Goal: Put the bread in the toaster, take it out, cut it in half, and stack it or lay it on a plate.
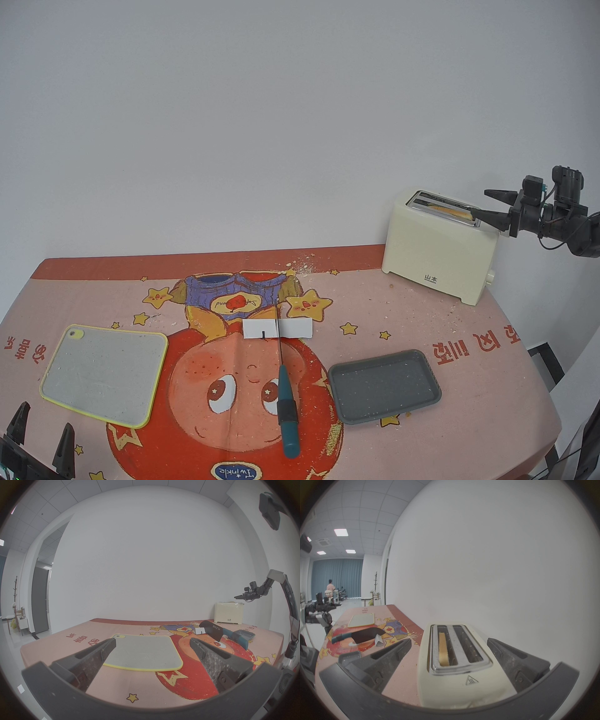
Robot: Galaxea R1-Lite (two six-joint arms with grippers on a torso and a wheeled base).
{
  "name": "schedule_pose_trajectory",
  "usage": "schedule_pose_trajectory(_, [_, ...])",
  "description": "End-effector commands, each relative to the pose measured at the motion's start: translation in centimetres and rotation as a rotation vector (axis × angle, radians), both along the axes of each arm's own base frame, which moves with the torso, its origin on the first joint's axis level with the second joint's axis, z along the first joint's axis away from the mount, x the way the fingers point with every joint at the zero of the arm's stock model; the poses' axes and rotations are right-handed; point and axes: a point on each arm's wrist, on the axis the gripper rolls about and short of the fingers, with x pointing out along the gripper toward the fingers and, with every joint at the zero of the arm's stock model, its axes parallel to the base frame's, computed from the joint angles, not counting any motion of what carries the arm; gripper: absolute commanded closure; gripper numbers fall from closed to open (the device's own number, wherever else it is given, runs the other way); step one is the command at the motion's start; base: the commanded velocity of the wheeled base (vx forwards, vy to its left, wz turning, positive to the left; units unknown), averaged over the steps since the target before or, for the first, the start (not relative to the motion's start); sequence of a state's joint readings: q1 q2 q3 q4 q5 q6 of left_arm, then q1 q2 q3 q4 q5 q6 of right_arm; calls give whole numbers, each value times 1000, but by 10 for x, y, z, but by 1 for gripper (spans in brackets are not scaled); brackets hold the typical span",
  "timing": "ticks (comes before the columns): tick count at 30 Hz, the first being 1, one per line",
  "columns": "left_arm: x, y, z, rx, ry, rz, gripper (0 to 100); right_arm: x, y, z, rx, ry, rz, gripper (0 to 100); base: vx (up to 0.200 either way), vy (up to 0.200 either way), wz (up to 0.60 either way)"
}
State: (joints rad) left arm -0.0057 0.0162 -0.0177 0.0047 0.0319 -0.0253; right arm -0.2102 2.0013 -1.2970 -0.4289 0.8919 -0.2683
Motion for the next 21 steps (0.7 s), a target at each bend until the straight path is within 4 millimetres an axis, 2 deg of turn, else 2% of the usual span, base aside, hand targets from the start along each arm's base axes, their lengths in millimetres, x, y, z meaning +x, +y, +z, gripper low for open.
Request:
schedule_pose_trajectory(1, [1, 0, -5, -1, 9, 0, 0, -50, -37, 18, 42, 33, -200, 0, 0, 0, 0])
schedule_pose_trajectory(2, [1, 0, -5, -1, 9, 0, 0, -64, -48, 14, 51, 57, -258, 0, 0, 0, 0])
schedule_pose_trajectory(4, [1, 0, -5, -1, 9, 0, 0, -78, -61, 8, 61, 89, -312, 0, 0, 0, 0])
schedule_pose_trajectory(6, [1, 0, -5, -1, 9, 0, 0, -92, -80, -9, 75, 135, -380, 0, 0, 0, 0])
schedule_pose_trajectory(9, [1, 0, -5, -1, 9, 0, 0, -106, -88, -31, 93, 208, -418, 0, 0, 0, 0])
schedule_pose_trajectory(13, [1, 0, -5, -1, 9, 0, 0, -107, -84, -59, 88, 267, -405, 0, 0, 0, 0])
schedule_pose_trajectory(16, [1, 0, -5, -1, 9, 0, 0, -105, -82, -67, 86, 272, -403, 0, 0, 0, 0])
schedule_pose_trajectory(17, [1, 0, -5, -1, 9, 0, 0, -95, -77, -85, 74, 279, -398, 0, 0, 0, 0])
schedule_pose_trajectory(18, [1, 0, -5, -1, 9, -2, 0, -90, -76, -95, 68, 275, -401, 100, 0, 0, 0])
schedule_pose_trajectory(21, [1, 0, -5, -1, 9, -2, 0, -80, -74, -120, 63, 277, -400, 100, 0, 0, 0])
